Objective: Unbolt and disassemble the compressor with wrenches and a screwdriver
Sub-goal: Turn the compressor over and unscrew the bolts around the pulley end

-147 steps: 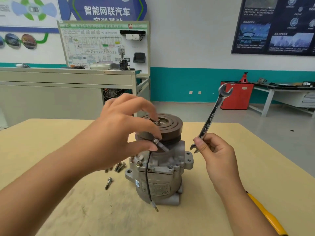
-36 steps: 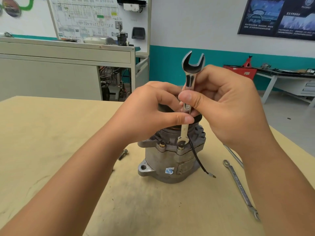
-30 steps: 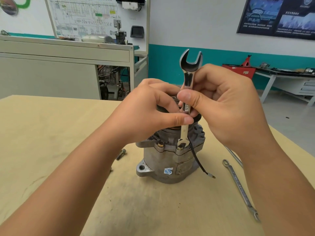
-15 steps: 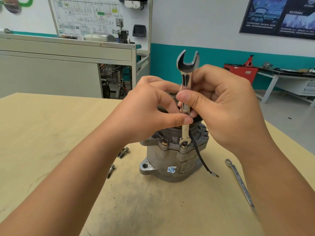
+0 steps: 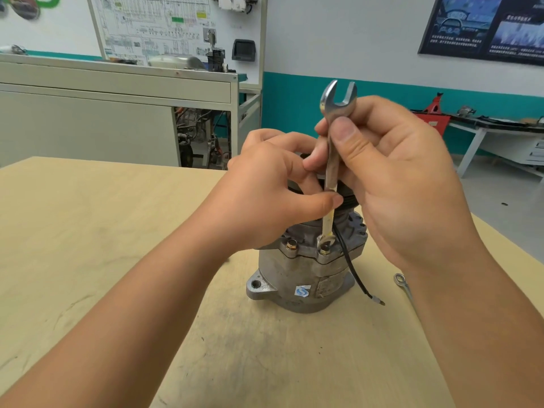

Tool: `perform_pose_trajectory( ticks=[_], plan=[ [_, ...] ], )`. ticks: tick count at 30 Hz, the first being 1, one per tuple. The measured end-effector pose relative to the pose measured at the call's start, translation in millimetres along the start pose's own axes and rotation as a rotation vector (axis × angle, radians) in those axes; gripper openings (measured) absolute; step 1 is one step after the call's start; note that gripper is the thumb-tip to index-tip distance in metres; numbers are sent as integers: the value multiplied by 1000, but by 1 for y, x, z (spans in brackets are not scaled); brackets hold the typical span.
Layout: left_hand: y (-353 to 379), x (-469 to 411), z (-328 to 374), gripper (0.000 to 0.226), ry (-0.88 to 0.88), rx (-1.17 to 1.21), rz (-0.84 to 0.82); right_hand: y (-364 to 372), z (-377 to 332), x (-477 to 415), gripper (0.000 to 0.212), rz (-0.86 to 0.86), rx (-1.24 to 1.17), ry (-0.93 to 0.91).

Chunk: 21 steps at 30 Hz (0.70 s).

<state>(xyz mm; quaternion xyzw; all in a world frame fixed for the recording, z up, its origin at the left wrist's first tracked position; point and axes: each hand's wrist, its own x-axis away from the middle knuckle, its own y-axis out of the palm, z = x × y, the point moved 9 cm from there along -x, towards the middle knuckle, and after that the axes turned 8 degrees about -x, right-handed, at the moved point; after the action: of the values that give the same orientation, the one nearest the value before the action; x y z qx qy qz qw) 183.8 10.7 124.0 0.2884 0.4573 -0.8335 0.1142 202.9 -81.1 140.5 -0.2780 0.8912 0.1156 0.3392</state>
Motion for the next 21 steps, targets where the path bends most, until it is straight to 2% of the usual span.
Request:
perform_pose_trajectory(
  ticks=[5, 21],
  plan=[
    [-5, -1, 4, 15, 16, -8, 6, 2, -6, 0, 10, -5, -50, -54],
    [-4, 0, 3, 14, 20, 0, -18, 3, -3, 1, 11, 18, -4, -41]
  ],
)
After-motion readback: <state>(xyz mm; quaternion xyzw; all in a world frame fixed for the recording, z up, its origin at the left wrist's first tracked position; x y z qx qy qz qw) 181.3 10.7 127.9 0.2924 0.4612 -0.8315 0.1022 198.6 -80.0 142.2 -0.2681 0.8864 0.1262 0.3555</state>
